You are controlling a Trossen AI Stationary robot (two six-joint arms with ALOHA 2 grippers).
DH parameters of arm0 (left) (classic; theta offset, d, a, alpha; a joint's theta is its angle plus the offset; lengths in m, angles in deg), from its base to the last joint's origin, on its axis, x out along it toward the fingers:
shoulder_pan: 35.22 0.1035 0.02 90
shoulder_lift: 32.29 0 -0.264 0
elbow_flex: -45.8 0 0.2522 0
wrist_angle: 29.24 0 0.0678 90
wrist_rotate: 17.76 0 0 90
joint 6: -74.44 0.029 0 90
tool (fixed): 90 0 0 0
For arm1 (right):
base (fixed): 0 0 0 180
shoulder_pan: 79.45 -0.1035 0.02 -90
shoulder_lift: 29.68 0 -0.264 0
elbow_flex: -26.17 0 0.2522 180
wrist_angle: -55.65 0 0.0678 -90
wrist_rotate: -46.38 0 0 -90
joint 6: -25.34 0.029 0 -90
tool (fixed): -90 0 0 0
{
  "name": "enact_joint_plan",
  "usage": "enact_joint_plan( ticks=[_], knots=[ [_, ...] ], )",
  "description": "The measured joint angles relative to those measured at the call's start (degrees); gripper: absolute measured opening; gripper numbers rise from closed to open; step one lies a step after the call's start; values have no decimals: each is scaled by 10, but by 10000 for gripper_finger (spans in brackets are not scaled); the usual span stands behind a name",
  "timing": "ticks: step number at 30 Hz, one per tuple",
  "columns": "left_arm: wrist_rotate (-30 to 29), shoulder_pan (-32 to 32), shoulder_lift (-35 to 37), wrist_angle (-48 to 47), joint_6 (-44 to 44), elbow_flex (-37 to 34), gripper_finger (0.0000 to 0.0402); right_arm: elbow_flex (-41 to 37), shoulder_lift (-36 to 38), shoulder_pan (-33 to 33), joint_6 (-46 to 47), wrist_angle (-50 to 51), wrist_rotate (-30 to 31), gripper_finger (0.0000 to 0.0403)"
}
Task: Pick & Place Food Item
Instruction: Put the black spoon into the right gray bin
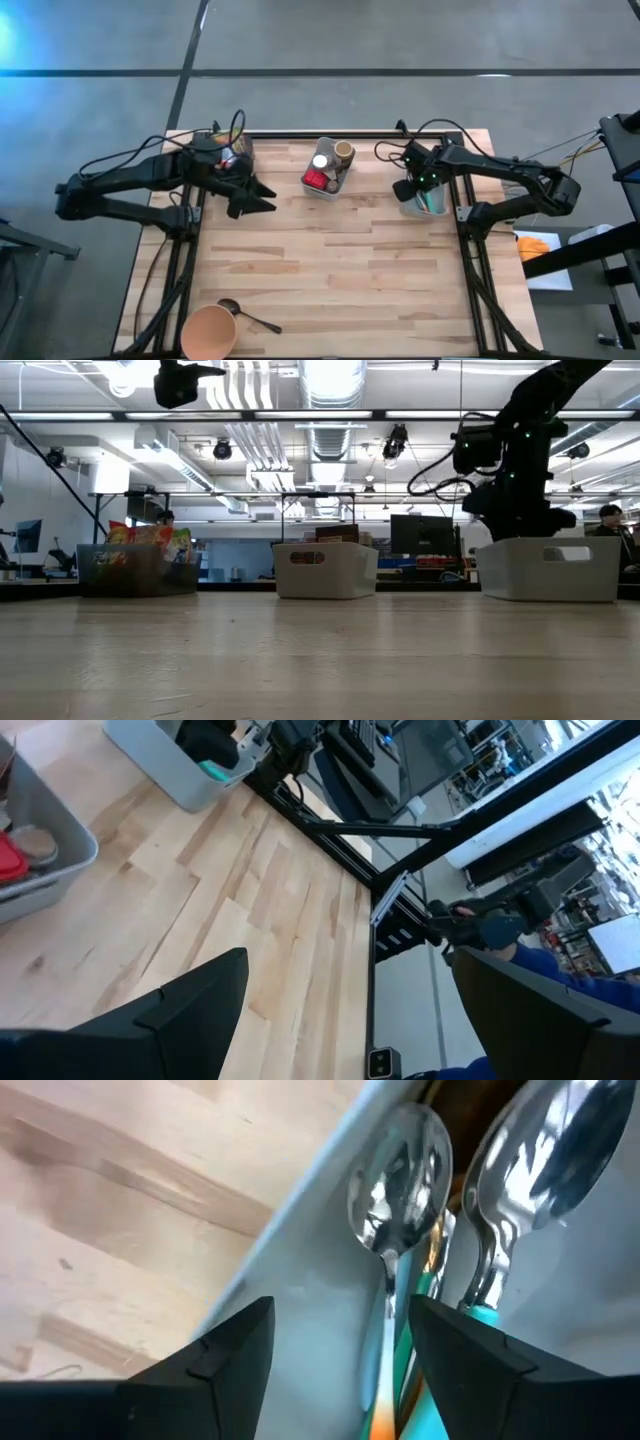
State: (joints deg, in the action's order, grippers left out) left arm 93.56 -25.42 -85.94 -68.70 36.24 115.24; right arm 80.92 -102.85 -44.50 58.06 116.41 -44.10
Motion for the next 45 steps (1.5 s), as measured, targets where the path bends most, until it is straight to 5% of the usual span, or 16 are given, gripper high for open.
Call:
enact_joint_plan(
  ticks=[13, 22, 30, 37, 45],
  knots=[
    [12, -17, -25, -54, 69, 25, 348, 82, 35, -54, -12, 80, -2, 231],
    [-3, -79, -25, -146, 114, 25, 261, 108, 87, -113, 41, 100, -1, 231],
    [-15, -209, -48, -194, 168, 24, 235, 115, 103, -141, 99, 98, 1, 231],
    [-144, -351, -119, -247, 288, 25, 235, 114, 101, -165, 139, 97, 2, 231],
    [-148, -423, -212, -235, 283, 25, 235, 113, 96, -196, 170, 97, 1, 231]
  ],
)
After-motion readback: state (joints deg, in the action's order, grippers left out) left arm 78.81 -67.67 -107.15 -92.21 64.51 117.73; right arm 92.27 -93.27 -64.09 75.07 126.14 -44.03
